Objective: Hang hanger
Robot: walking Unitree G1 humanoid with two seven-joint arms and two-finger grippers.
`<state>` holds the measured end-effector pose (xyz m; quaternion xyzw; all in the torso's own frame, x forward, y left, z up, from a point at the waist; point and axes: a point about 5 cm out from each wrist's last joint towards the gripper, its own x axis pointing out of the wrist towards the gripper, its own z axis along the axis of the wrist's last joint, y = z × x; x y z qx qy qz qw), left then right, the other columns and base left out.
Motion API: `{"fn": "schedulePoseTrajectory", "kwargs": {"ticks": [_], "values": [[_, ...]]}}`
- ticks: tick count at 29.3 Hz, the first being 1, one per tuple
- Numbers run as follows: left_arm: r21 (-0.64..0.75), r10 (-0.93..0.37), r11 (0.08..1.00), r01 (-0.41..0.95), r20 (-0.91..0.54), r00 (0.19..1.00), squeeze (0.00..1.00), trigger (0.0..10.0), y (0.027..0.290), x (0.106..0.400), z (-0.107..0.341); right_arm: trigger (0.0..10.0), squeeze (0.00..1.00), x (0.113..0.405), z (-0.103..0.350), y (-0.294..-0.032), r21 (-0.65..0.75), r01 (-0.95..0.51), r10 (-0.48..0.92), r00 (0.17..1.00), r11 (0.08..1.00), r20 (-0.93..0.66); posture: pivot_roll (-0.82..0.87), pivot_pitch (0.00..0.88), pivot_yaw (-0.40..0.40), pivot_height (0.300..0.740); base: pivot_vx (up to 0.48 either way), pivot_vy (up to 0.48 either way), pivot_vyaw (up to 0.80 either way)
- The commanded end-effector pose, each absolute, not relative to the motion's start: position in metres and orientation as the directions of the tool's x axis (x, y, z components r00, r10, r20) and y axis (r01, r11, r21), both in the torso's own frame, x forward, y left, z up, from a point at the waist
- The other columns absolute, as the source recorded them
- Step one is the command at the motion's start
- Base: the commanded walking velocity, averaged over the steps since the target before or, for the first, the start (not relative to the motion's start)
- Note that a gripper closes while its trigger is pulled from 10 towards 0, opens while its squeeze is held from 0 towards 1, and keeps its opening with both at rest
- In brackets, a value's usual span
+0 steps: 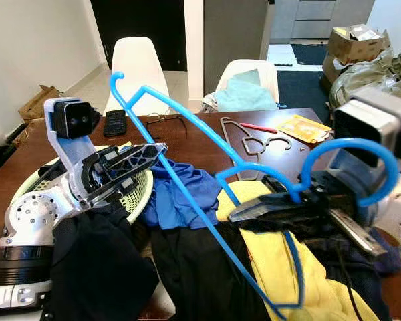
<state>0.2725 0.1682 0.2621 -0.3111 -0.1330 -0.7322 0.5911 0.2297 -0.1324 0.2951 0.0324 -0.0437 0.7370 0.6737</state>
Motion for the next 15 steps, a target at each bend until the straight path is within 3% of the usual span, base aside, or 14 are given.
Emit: {"fn": "schedulePoseTrajectory", "kwargs": {"ticks": [1,2,6,8,9,10,12,13,14,15], "values": [[-0.168,-0.801,-0.285,0.944,0.582,-0.138,0.0,0.0,0.164,0.268,0.263,10.0,0.13,0.234,0.294,-0.128,-0.036,-0.998,0.994,-0.055,-0.052,0.091,-0.1,0.0,0.064,0.74,0.0,0.0,0.0],[-0.165,-0.801,-0.269,0.949,0.585,-0.125,0.0,0.0,0.167,0.267,0.263,10.0,1.0,0.241,0.292,-0.13,-0.038,-0.999,0.996,-0.002,0.001,0.085,-0.1,0.0,0.062,0.74,0.0,0.0,0.0],[-0.162,-0.8,-0.256,0.953,0.589,-0.114,0.0,0.0,0.17,0.265,0.262,10.0,1.0,0.246,0.289,-0.133,-0.032,-0.998,0.996,0.042,0.045,0.077,-0.09,0.0,0.058,0.74,0.0,0.0,0.0],[-0.158,-0.802,-0.222,0.962,0.591,-0.088,0.0,0.0,0.176,0.262,0.261,10.0,1.0,0.257,0.278,-0.15,-0.024,-0.987,0.987,0.156,0.156,0.025,-0.08,0.0,0.047,0.74,0.0,0.0,0.0],[-0.158,-0.802,-0.222,0.962,0.591,-0.088,0.0,0.0,0.176,0.262,0.261,10.0,1.0,0.257,0.278,-0.15,-0.024,-0.987,0.987,0.156,0.156,0.025,-0.08,0.0,0.047,0.74,0.0,0.0,0.0],[-0.155,-0.803,-0.207,0.966,0.59,-0.077,0.0,0.0,0.18,0.261,0.261,10.0,1.0,0.262,0.273,-0.162,-0.023,-0.975,0.975,0.223,0.223,0.004,-0.08,0.0,0.047,0.74,0.0,0.0,0.0],[-0.152,-0.805,-0.196,0.969,0.589,-0.07,0.0,0.0,0.182,0.26,0.261,10.0,1.0,0.265,0.271,-0.17,-0.024,-0.963,0.964,0.267,0.267,-0.006,-0.08,0.0,0.047,0.74,0.0,0.0,0.0],[-0.149,-0.805,-0.186,0.971,0.589,-0.064,0.0,0.0,0.185,0.259,0.262,10.0,0.08,0.264,0.269,-0.177,-0.022,-0.956,0.956,0.293,0.292,-0.016,-0.08,0.0,0.042,0.74,0.0,0.0,0.0],[-0.149,-0.805,-0.186,0.971,0.589,-0.064,0.0,0.0,0.185,0.259,0.262,10.0,0.08,0.264,0.269,-0.177,-0.022,-0.956,0.956,0.293,0.292,-0.016,-0.08,0.0,0.042,0.74,0.0,0.0,0.0],[-0.146,-0.806,-0.178,0.973,0.589,-0.059,0.0,0.0,0.186,0.259,0.263,10.0,0.0,0.264,0.268,-0.181,-0.017,-0.952,0.951,0.307,0.307,-0.027,-0.09,0.0,0.043,0.74,0.0,0.0,0.0]]}}
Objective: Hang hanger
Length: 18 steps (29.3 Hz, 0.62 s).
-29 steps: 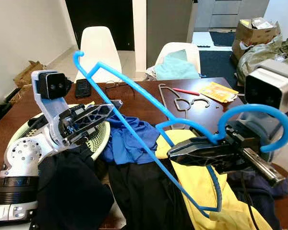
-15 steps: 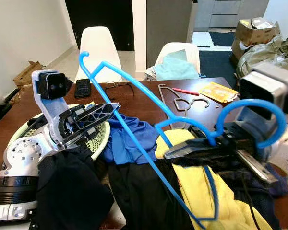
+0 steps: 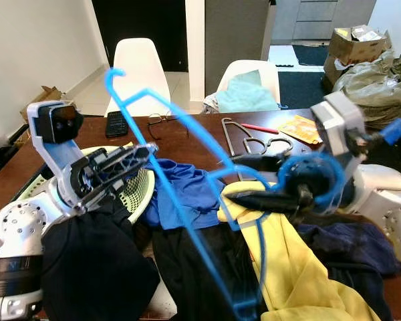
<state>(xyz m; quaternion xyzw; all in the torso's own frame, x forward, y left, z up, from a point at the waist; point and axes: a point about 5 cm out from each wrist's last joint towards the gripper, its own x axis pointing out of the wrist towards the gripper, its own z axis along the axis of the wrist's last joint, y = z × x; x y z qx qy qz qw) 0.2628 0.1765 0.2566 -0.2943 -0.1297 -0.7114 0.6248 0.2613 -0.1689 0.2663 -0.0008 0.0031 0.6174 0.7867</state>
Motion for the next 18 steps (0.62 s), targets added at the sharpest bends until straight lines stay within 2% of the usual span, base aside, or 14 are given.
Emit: {"fn": "schedulePoseTrajectory", "kwargs": {"ticks": [1,8,11,12,14,16,18], "values": [[-0.142,-0.805,-0.173,0.975,0.59,-0.057,0.0,0.0,0.187,0.259,0.263,10.0,0.0,0.263,0.265,-0.183,-0.008,-0.948,0.947,0.317,0.317,-0.044,-0.09,0.0,0.043,0.74,0.0,0.0,0.0],[-0.127,-0.8,-0.163,0.978,0.597,-0.056,0.0,0.0,0.189,0.259,0.266,10.0,0.0,0.269,0.246,-0.185,-0.003,-0.91,0.903,0.412,0.415,-0.117,-0.09,0.0,0.047,0.74,0.0,0.0,0.0],[-0.125,-0.801,-0.161,0.979,0.596,-0.056,0.0,0.0,0.188,0.259,0.266,10.0,0.0,0.265,0.245,-0.183,0.027,-0.919,0.917,0.391,0.394,-0.076,-0.09,0.0,0.047,0.74,0.0,0.0,0.0],[-0.125,-0.801,-0.159,0.979,0.596,-0.054,0.0,0.0,0.188,0.259,0.266,10.0,0.0,0.261,0.25,-0.183,0.039,-0.936,0.936,0.35,0.351,-0.025,-0.09,0.0,0.047,0.74,0.0,0.0,0.0],[-0.125,-0.801,-0.159,0.979,0.596,-0.054,0.0,0.0,0.188,0.259,0.266,10.0,0.0,0.261,0.25,-0.183,0.039,-0.936,0.936,0.35,0.351,-0.025,-0.09,0.0,0.047,0.74,0.0,0.0,0.0],[-0.127,-0.8,-0.156,0.98,0.598,-0.05,0.0,0.0,0.189,0.258,0.265,10.0,0.0,0.26,0.264,-0.185,0.063,-0.948,0.942,0.317,0.312,0.111,-0.09,0.0,0.049,0.74,0.0,0.0,0.0],[-0.128,-0.8,-0.155,0.98,0.599,-0.048,0.0,0.0,0.189,0.258,0.264,10.0,0.0,0.26,0.27,-0.186,0.075,-0.952,0.937,0.306,0.298,0.169,-0.09,0.0,0.049,0.74,0.0,0.0,0.0]]}}
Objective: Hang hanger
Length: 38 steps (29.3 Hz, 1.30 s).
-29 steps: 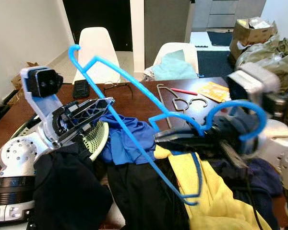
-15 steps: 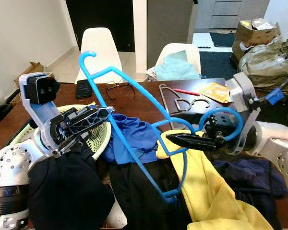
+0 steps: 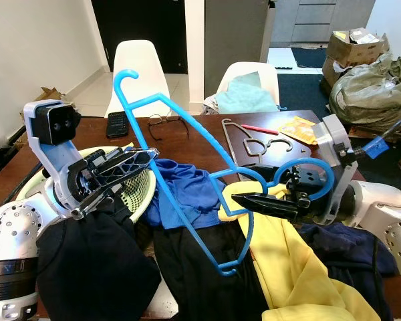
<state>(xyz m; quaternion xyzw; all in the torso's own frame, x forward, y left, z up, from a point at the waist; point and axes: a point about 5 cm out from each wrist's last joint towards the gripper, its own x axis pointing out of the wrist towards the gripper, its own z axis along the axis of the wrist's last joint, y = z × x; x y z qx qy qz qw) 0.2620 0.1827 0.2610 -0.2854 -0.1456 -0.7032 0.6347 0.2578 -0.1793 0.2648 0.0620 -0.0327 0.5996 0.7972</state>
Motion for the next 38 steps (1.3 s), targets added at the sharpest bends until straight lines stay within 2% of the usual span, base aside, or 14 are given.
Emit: {"fn": "schedulePoseTrajectory", "kwargs": {"ticks": [1,5,6,8,10,15,18,19,20,22,26,30,35,38], "values": [[-0.128,-0.8,-0.155,0.98,0.599,-0.048,0.0,0.0,0.189,0.258,0.264,10.0,0.0,0.26,0.27,-0.186,0.075,-0.952,0.937,0.306,0.298,0.169,-0.09,0.0,0.049,0.74,0.0,0.0,0.0],[-0.131,-0.799,-0.161,0.978,0.599,-0.051,0.0,0.0,0.188,0.257,0.263,10.0,0.0,0.259,0.275,-0.186,0.086,-0.954,0.93,0.299,0.286,0.213,-0.09,0.0,0.048,0.74,0.0,0.0,0.0],[-0.143,-0.8,-0.193,0.971,0.595,-0.071,0.0,0.0,0.182,0.256,0.261,10.0,0.0,0.266,0.266,-0.181,0.08,-0.936,0.93,0.349,0.342,0.111,-0.09,0.0,0.05,0.74,0.0,0.0,0.0],[-0.143,-0.8,-0.193,0.971,0.595,-0.071,0.0,0.0,0.182,0.256,0.261,10.0,0.0,0.266,0.266,-0.181,0.08,-0.936,0.93,0.349,0.342,0.111,-0.09,0.0,0.05,0.74,0.0,0.0,0.0],[-0.163,-0.804,-0.258,0.952,0.583,-0.119,0.0,0.0,0.166,0.253,0.258,10.0,0.0,0.276,0.248,-0.174,0.014,-0.901,0.898,0.432,0.435,-0.079,-0.09,0.0,0.05,0.74,0.0,0.0,0.0],[-0.161,-0.801,-0.271,0.949,0.585,-0.129,0.0,0.0,0.161,0.252,0.258,10.0,0.0,0.275,0.244,-0.177,0.028,-0.896,0.893,0.438,0.443,-0.102,-0.09,0.0,0.05,0.74,0.0,0.0,0.0],[-0.156,-0.799,-0.263,0.952,0.589,-0.124,0.0,0.0,0.163,0.252,0.259,10.0,0.0,0.266,0.243,-0.182,0.066,-0.917,0.916,0.386,0.394,-0.109,-0.09,0.0,0.048,0.74,0.0,0.0,0.0],[-0.155,-0.8,-0.261,0.953,0.588,-0.124,0.0,0.0,0.164,0.252,0.259,10.0,0.0,0.257,0.245,-0.183,0.105,-0.938,0.943,0.323,0.33,-0.08,-0.09,0.0,0.049,0.74,0.0,0.0,0.0],[-0.155,-0.8,-0.261,0.953,0.588,-0.124,0.0,0.0,0.164,0.252,0.259,10.0,0.0,0.257,0.245,-0.183,0.105,-0.938,0.943,0.323,0.33,-0.08,-0.09,0.0,0.049,0.74,0.0,0.0,0.0],[-0.154,-0.802,-0.259,0.953,0.585,-0.124,0.0,0.0,0.166,0.252,0.259,10.0,0.0,0.247,0.25,-0.182,0.163,-0.959,0.972,0.236,0.231,0.009,-0.09,0.0,0.046,0.74,0.0,0.0,0.0],[-0.153,-0.803,-0.259,0.954,0.584,-0.124,0.0,0.0,0.166,0.251,0.259,10.0,0.0,0.246,0.253,-0.183,0.192,-0.961,0.974,0.217,0.2,0.071,-0.09,0.0,0.047,0.74,0.0,0.0,0.0],[-0.15,-0.803,-0.259,0.954,0.582,-0.127,0.0,0.0,0.166,0.25,0.259,10.0,0.0,0.251,0.253,-0.19,0.261,-0.95,0.953,0.226,0.17,0.204,-0.09,0.0,0.047,0.74,0.0,0.0,0.0],[-0.148,-0.804,-0.26,0.954,0.58,-0.128,0.0,0.0,0.167,0.249,0.259,10.0,0.0,0.254,0.255,-0.217,0.342,-0.934,0.893,0.236,0.099,0.383,-0.08,0.0,0.037,0.74,0.0,0.0,0.0],[-0.147,-0.805,-0.259,0.955,0.579,-0.129,0.0,0.0,0.168,0.248,0.259,10.0,0.0,0.247,0.25,-0.223,0.374,-0.927,0.907,0.186,0.034,0.379,-0.08,0.0,0.034,0.74,0.0,0.0,0.0]]}}
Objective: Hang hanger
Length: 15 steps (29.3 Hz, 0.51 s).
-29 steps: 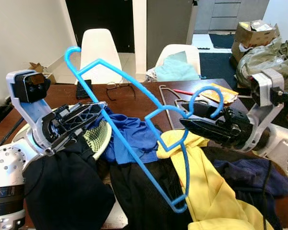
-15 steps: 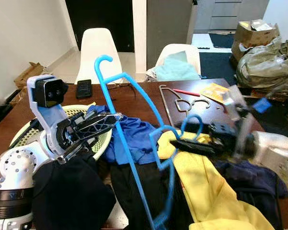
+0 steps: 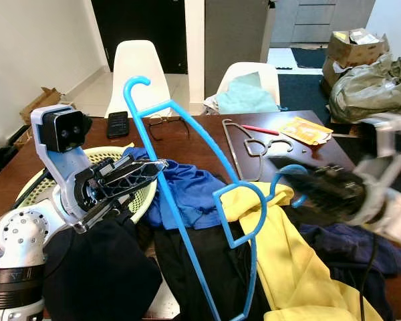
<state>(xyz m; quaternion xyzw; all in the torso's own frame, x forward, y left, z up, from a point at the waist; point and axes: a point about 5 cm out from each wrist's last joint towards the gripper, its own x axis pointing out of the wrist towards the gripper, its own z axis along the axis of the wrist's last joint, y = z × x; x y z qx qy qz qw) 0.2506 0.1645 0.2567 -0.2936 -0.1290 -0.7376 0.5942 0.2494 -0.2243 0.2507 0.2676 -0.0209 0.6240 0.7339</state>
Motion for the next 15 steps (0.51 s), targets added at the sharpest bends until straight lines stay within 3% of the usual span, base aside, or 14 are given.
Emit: {"fn": "schedulePoseTrajectory", "kwargs": {"ticks": [1,10,15], "values": [[-0.145,-0.805,-0.258,0.955,0.58,-0.13,0.0,0.0,0.169,0.248,0.259,10.0,0.0,0.242,0.247,-0.222,0.385,-0.923,0.923,0.157,0.01,0.351,-0.08,0.0,0.034,0.74,0.0,0.0,0.0],[-0.138,-0.805,-0.251,0.958,0.579,-0.127,0.0,0.0,0.174,0.246,0.26,10.0,0.0,0.209,0.226,-0.199,0.48,-0.87,0.966,0.014,-0.115,0.257,-0.08,0.0,0.03,0.74,0.0,0.0,0.0],[-0.137,-0.803,-0.248,0.959,0.583,-0.124,0.0,0.0,0.175,0.246,0.26,10.0,0.0,0.207,0.22,-0.179,0.476,-0.873,0.974,0.002,-0.11,0.228,-0.08,0.0,0.03,0.74,0.0,0.0,0.0]]}}
